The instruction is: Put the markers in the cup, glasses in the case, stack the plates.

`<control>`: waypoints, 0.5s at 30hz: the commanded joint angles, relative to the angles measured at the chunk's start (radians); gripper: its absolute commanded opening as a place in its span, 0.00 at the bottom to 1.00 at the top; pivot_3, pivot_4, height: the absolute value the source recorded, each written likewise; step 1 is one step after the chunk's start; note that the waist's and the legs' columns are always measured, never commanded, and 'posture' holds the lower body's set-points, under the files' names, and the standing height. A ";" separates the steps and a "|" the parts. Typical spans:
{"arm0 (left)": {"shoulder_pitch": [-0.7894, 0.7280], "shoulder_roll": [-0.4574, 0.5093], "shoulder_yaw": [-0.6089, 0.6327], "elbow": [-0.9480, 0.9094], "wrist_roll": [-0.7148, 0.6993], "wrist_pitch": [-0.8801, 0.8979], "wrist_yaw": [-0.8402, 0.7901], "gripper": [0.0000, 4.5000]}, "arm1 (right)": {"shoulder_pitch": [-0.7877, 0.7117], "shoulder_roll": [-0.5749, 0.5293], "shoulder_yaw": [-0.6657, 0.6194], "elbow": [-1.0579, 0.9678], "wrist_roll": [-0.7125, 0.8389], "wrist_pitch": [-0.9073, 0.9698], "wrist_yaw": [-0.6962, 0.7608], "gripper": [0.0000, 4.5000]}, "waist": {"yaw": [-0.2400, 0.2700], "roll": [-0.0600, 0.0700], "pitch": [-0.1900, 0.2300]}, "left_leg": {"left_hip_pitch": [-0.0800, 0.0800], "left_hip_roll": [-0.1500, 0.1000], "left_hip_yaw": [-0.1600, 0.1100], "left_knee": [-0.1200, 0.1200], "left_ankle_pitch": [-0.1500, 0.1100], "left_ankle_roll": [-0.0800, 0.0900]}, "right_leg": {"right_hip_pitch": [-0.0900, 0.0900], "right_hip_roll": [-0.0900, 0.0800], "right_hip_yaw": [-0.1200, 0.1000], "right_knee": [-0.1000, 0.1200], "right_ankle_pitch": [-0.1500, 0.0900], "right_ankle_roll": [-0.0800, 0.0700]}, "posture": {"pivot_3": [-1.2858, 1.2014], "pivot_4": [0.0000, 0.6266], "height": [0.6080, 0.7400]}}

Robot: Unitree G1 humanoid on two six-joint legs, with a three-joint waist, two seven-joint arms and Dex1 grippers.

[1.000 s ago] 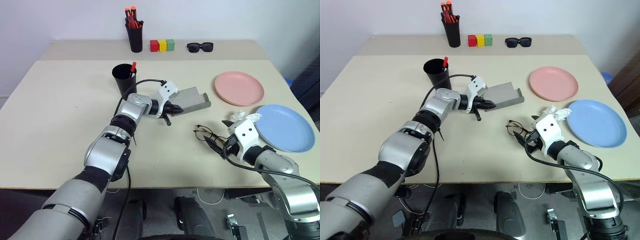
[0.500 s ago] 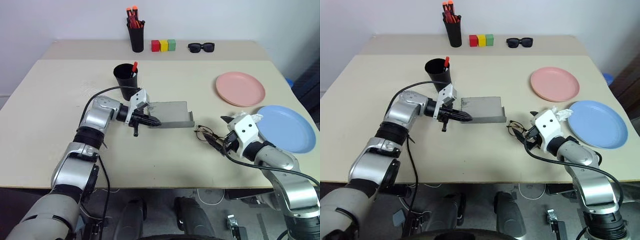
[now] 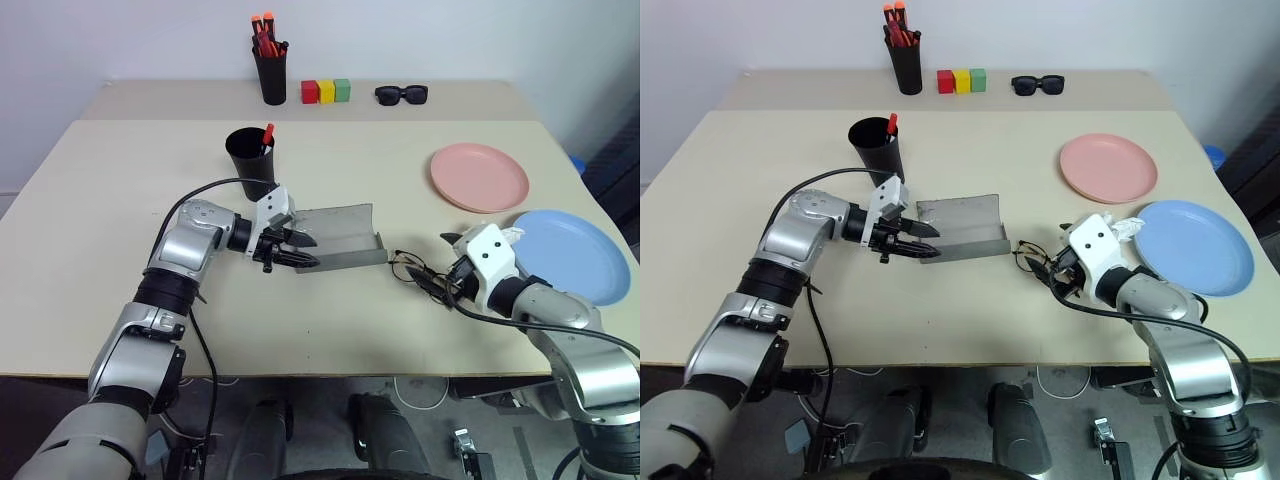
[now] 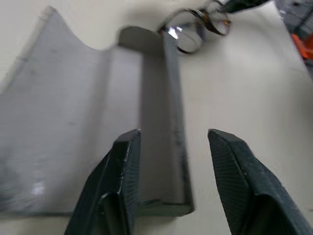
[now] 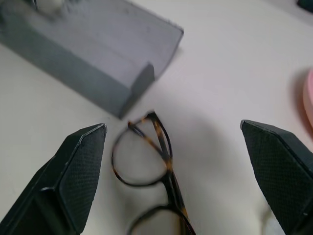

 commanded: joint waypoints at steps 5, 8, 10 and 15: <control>0.201 0.062 0.086 -0.361 -0.098 -0.025 0.095 0.52 | -0.039 -0.095 0.023 -0.111 -0.001 0.162 0.006 1.00 | 0.000 0.000 0.000 | 0.000 0.001 0.000 0.000 0.000 0.000 | 0.000 0.000 0.000 0.000 0.000 0.000 | 0.52 0.24 1.00; 0.295 0.085 0.084 -0.505 -0.135 0.007 0.112 0.52 | -0.056 -0.111 0.038 -0.122 -0.003 0.215 0.004 1.00 | 0.000 0.000 0.000 | 0.000 0.001 0.000 0.000 0.000 0.000 | 0.000 0.000 0.000 0.000 -0.001 -0.003 | 0.52 0.24 1.00; 0.355 0.082 0.075 -0.589 -0.161 0.008 0.129 0.52 | -0.075 -0.117 0.053 -0.116 -0.006 0.251 0.000 1.00 | 0.002 0.000 0.000 | 0.000 0.001 0.000 0.000 0.000 0.000 | 0.000 -0.001 0.000 0.000 -0.002 -0.003 | 0.52 0.24 1.00; 0.474 0.018 0.060 -0.721 -0.221 0.011 0.218 0.52 | -0.122 -0.126 0.099 -0.099 -0.017 0.326 -0.012 1.00 | 0.003 0.000 0.000 | 0.000 0.001 0.001 0.000 0.000 0.000 | 0.000 -0.001 0.000 -0.001 -0.002 -0.003 | 0.52 0.24 1.00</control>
